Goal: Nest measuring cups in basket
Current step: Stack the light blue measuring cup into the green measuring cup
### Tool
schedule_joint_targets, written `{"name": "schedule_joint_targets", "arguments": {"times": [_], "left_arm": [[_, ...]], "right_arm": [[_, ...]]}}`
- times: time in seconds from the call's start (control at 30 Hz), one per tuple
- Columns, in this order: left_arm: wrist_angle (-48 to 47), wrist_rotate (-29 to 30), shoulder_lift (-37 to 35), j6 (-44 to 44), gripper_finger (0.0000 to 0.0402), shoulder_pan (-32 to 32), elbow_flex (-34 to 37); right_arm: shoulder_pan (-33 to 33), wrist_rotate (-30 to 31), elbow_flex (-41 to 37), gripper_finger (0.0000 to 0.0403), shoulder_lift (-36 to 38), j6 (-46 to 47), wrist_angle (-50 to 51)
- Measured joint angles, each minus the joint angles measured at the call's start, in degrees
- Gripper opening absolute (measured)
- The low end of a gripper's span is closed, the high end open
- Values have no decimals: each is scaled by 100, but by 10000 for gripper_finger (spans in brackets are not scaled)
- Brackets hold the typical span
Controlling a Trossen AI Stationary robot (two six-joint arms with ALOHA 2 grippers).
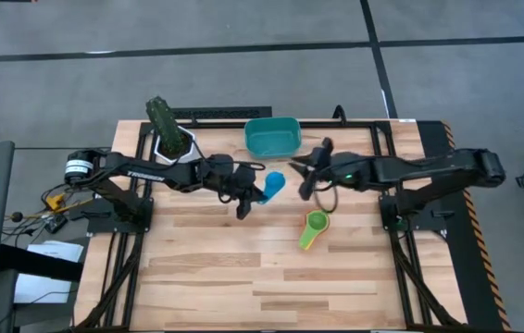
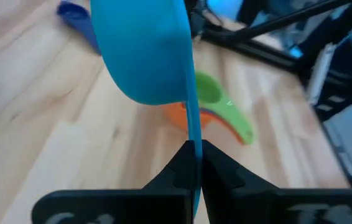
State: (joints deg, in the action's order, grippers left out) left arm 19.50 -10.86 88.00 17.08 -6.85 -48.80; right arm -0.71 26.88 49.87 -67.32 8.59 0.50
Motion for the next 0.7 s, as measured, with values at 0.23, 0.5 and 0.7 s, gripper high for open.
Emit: {"name": "schedule_joint_targets", "arguments": {"times": [0.23,0.5,0.7], "left_arm": [[1026,-552,760,711,0,254,-147],[1165,-1524,1817,1663,0,459,-1206],[1163,-2248,2555,2740,0,588,-2043]], "right_arm": [[-93,31,2,133,1031,260,571],[-321,41,2,124,1422,723,1128],[-541,40,11,119,1454,884,1240]]}}
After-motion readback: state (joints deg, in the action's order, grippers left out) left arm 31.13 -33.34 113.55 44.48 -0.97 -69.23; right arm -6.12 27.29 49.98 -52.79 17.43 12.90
